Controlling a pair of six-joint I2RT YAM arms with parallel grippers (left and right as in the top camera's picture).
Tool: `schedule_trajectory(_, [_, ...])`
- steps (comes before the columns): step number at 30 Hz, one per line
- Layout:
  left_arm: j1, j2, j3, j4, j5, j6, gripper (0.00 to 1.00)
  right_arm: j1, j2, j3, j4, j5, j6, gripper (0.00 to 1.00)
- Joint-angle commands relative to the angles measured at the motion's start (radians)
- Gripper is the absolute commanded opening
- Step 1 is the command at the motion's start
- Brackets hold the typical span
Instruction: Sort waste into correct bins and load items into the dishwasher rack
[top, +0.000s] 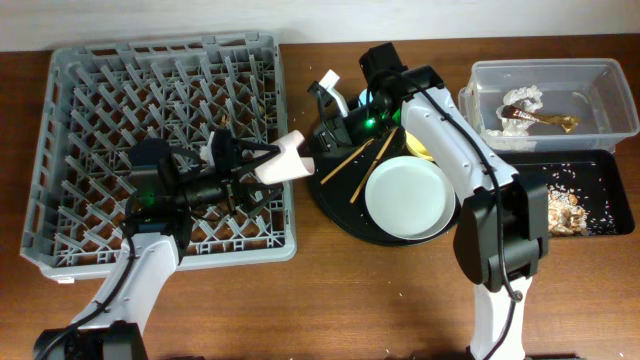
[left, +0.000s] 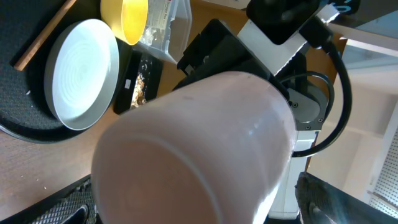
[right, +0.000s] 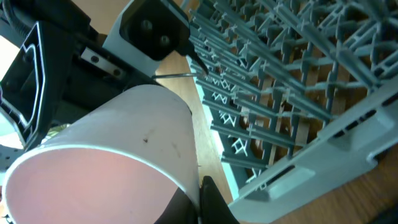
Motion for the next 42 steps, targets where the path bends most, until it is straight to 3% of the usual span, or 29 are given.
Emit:
schedule_trajectory(1, [-0.005, 0.001, 0.006, 0.007, -0.008, 0.058, 0.99, 0.041, 0.006, -0.005, 0.006, -0.035, 0.023, 0.04])
schedule_trajectory(4, [-0.005, 0.001, 0.006, 0.007, -0.033, 0.063, 0.98, 0.071, 0.015, -0.006, 0.009, -0.031, 0.023, 0.04])
schedule_trajectory(5, [-0.005, 0.001, 0.006, 0.007, -0.034, 0.063, 0.93, 0.076, 0.015, -0.011, 0.008, -0.027, 0.023, 0.04])
schedule_trajectory(7, [-0.005, 0.001, 0.006, 0.007, -0.034, 0.063, 0.77, 0.076, 0.015, -0.025, 0.009, -0.027, 0.023, 0.04])
schedule_trajectory(9, [-0.003, 0.001, 0.006, 0.008, -0.039, 0.066, 0.48, 0.076, 0.015, -0.042, 0.008, -0.027, 0.023, 0.04])
schedule_trajectory(10, [-0.003, 0.001, 0.006, 0.008, -0.046, 0.066, 0.43, 0.076, 0.015, -0.042, 0.009, -0.027, 0.023, 0.04])
schedule_trajectory(11, [-0.003, 0.001, 0.006, 0.008, -0.053, 0.071, 0.41, 0.076, 0.015, -0.042, 0.009, -0.027, 0.023, 0.04])
schedule_trajectory(12, [-0.003, 0.001, 0.006, 0.018, -0.054, 0.076, 0.41, 0.075, 0.015, -0.042, 0.009, -0.027, 0.023, 0.11])
schedule_trajectory(13, [-0.003, 0.001, 0.006, 0.044, -0.053, 0.100, 0.38, 0.069, 0.015, -0.042, 0.010, -0.027, 0.023, 0.24])
schedule_trajectory(16, [0.002, 0.001, 0.006, 0.161, -0.064, 0.116, 0.30, -0.030, 0.010, -0.041, 0.010, 0.011, 0.053, 0.35])
schedule_trajectory(20, [0.032, 0.001, 0.009, 0.186, -0.200, 0.220, 0.24, -0.228, -0.026, -0.041, -0.058, 0.195, 0.098, 0.38])
schedule_trajectory(21, [0.037, 0.000, 0.043, 0.056, -0.289, 0.307, 0.19, -0.273, -0.057, -0.041, -0.099, 0.249, 0.097, 0.38])
schedule_trajectory(23, [0.040, 0.000, 0.183, -0.270, -0.414, 0.504, 0.19, -0.291, -0.088, -0.041, -0.128, 0.322, 0.097, 0.39])
schedule_trajectory(25, [0.023, 0.000, 0.446, -0.767, -0.649, 0.776, 0.19, -0.291, -0.092, -0.041, -0.146, 0.385, 0.097, 0.43])
schedule_trajectory(27, [-0.037, 0.000, 0.621, -1.071, -0.905, 0.914, 0.19, -0.291, -0.092, -0.041, -0.151, 0.401, 0.098, 0.45])
schedule_trajectory(28, [-0.097, 0.000, 0.660, -1.189, -1.060, 0.928, 0.19, -0.290, -0.092, -0.041, -0.161, 0.449, 0.098, 0.59])
schedule_trajectory(30, [-0.213, 0.019, 0.660, -1.307, -1.255, 0.928, 0.19, -0.290, -0.092, -0.042, -0.176, 0.496, 0.098, 0.73])
schedule_trajectory(32, [-0.325, 0.079, 0.659, -1.350, -1.395, 0.927, 0.19, -0.290, -0.092, -0.042, -0.180, 0.505, 0.097, 0.80])
schedule_trajectory(34, [-0.407, 0.177, 0.659, -1.349, -1.483, 0.927, 0.19, -0.290, -0.092, -0.042, -0.183, 0.505, 0.097, 0.81])
schedule_trajectory(38, [-0.426, 0.360, 0.659, -1.344, -1.494, 0.926, 0.21, -0.290, -0.092, -0.042, -0.187, 0.505, 0.097, 0.81])
schedule_trajectory(39, [-0.426, 0.380, 0.659, -1.340, -1.495, 0.927, 0.54, -0.290, -0.092, -0.042, -0.187, 0.505, 0.097, 0.81])
schedule_trajectory(40, [-0.426, 0.393, 0.659, -1.332, -1.495, 0.927, 0.75, -0.290, -0.092, -0.042, -0.187, 0.505, 0.097, 0.81])
schedule_trajectory(41, [-0.426, 0.393, 0.659, -1.320, -1.495, 0.927, 0.85, -0.290, -0.092, -0.042, -0.187, 0.506, 0.097, 0.75])
schedule_trajectory(42, [-0.426, 0.393, 0.660, -1.308, -1.494, 0.927, 0.87, -0.290, -0.092, -0.042, -0.185, 0.505, 0.097, 0.67])
